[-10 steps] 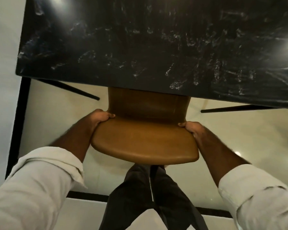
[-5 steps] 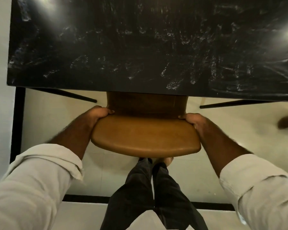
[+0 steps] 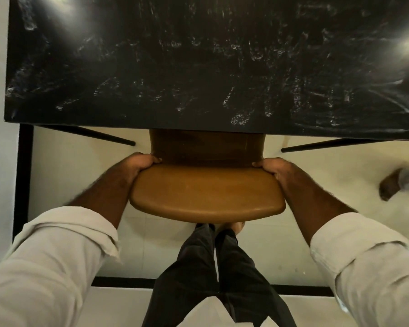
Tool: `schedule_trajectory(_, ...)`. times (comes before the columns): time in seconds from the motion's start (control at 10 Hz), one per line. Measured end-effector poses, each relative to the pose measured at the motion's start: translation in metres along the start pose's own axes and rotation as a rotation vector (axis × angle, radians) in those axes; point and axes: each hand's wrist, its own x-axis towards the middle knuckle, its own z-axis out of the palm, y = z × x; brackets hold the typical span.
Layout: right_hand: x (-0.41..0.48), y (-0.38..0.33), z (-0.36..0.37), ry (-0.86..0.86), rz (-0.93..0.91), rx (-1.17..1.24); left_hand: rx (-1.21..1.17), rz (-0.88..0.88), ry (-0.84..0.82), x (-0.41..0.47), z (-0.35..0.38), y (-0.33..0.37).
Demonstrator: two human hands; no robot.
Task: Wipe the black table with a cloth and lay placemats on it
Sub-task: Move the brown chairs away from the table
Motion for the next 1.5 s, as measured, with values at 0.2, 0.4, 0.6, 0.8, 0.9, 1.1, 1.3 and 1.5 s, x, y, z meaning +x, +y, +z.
schedule_trajectory(0.2, 0.023, 0.013, -0.006, 0.016, 0.005, 0.001, -0.045, 0.036, -0.065, -0.008, -0.001, -0.005)
schedule_trajectory(0.4, -0.004, 0.046, -0.022, 0.009, -0.177, -0.003, 0.193, 0.180, -0.001, -0.047, 0.005, -0.006)
schedule_trajectory(0.6, -0.081, 0.107, -0.059, 0.006, -0.373, -0.012, 0.647, 0.490, 0.078, -0.142, 0.056, -0.008)
schedule_trajectory(0.8, -0.137, 0.206, -0.140, 0.517, -0.491, -0.272, 0.778, 0.982, -0.047, -0.255, 0.170, 0.012)
schedule_trajectory(0.9, -0.150, 0.255, -0.199, 0.876, -0.472, -0.395, 0.987, 1.299, 0.097, -0.296, 0.243, 0.035)
schedule_trajectory(1.1, -0.150, 0.331, -0.320, 1.133, -0.431, -0.398, 1.297, 1.707, 0.479, -0.342, 0.385, 0.079)
schedule_trajectory(1.3, -0.126, 0.357, -0.421, 1.190, -0.447, -0.392, 1.381, 1.774, 0.496, -0.361, 0.501, 0.117)
schedule_trajectory(1.5, -0.086, 0.341, -0.511, 1.203, -0.448, -0.401, 1.368, 1.753, 0.435, -0.372, 0.582, 0.174)
